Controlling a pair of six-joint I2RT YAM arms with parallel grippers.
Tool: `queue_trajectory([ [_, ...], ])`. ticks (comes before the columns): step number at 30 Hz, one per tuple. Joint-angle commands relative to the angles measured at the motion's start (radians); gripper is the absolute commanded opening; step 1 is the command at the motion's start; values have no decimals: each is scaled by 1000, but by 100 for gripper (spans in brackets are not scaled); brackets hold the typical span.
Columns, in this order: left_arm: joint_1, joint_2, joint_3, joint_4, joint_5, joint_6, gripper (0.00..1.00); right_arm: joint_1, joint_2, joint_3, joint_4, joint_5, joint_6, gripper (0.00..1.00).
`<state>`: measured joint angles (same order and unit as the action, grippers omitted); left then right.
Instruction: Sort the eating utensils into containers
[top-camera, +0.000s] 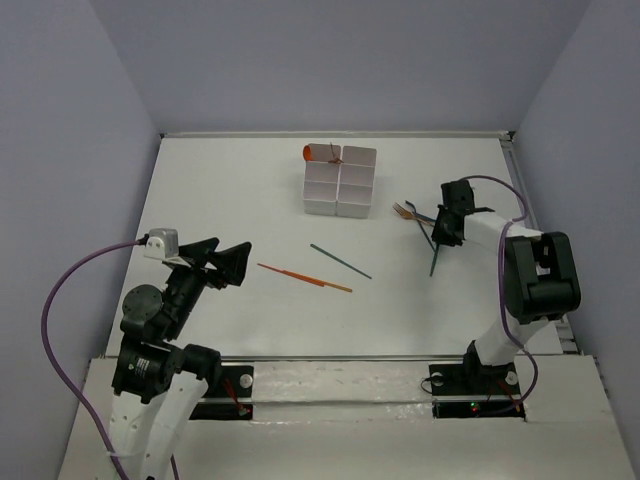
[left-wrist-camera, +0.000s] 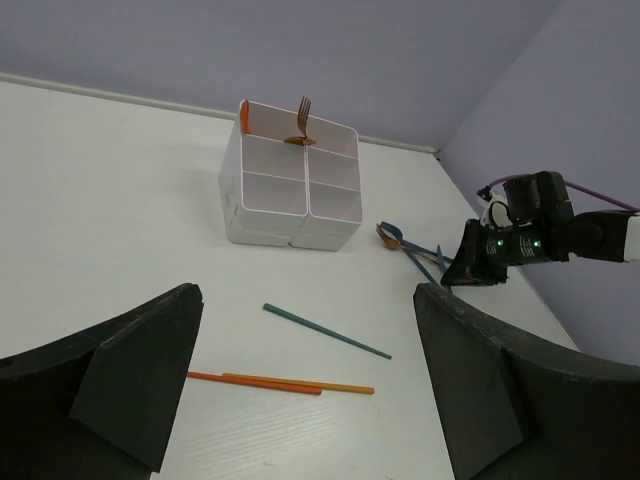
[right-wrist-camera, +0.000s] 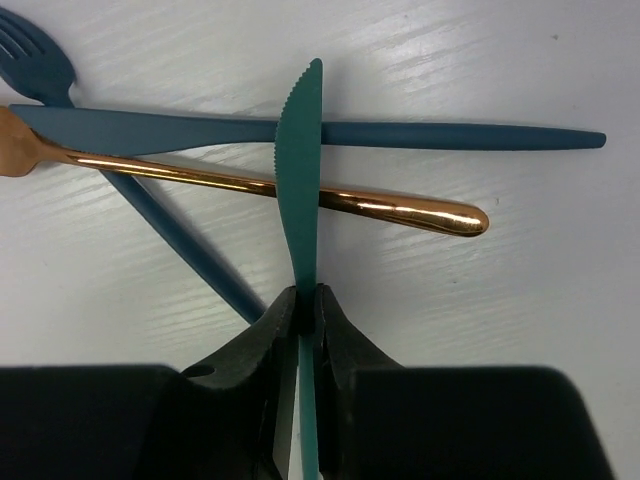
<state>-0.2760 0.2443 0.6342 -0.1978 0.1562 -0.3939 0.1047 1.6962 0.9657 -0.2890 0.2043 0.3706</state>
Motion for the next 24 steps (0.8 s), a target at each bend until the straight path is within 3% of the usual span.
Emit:
queue_trajectory([
  [1,-8,-13,-5,52,8,13,99,-3,-81,18,-22,-36,-24,13],
  [10,-8,-2,-7,55,6,12,99,121,-289,25,72,-60,-35,7],
  [13,1,7,-7,55,8,12,99,236,-306,41,259,-13,-45,7],
  [18,1,24,-7,55,8,13,99,367,-210,100,486,78,-61,7],
  [24,20,35,-8,57,14,15,99,477,-81,197,764,161,-192,7],
])
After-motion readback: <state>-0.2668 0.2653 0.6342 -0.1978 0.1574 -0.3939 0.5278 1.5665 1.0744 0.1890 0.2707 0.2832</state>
